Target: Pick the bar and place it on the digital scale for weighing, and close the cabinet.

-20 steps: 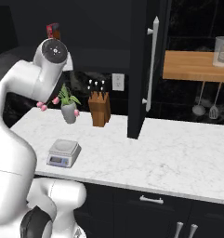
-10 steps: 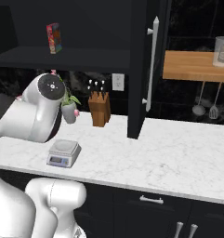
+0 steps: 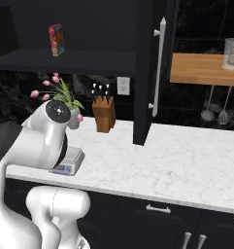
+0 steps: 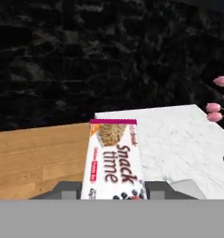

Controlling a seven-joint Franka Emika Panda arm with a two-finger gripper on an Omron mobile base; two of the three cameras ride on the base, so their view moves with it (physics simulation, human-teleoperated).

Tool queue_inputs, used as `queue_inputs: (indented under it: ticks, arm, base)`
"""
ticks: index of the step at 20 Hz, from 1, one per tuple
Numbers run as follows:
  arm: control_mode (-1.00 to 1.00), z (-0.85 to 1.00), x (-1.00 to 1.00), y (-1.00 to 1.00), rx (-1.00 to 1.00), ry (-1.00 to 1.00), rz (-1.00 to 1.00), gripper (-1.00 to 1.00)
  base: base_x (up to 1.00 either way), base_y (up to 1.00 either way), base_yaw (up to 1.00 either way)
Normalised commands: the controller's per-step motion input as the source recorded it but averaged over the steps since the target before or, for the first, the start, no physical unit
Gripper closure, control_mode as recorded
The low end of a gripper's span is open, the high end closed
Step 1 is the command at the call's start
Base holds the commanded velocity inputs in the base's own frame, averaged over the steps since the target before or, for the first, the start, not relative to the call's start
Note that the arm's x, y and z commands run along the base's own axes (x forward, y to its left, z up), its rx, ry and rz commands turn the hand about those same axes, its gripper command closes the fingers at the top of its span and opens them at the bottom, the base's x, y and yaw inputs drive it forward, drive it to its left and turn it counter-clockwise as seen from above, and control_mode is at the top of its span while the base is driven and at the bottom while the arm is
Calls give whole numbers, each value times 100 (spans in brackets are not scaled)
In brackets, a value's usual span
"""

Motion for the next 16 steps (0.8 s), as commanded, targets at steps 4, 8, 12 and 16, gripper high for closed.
queue_inputs:
  ticks: [4,8,12,16]
  arm:
    - [-100,-58,38,0,-4,0,17,100]
    - [-100,-57,43,11,-7,3,8,100]
    - [-100,-45,53,3,-8,11,4,100]
    - [-100,-35,55,0,-5,7,5,100]
  base:
    - [0,0,0]
    - [0,0,0]
    - [0,0,0]
    - [0,0,0]
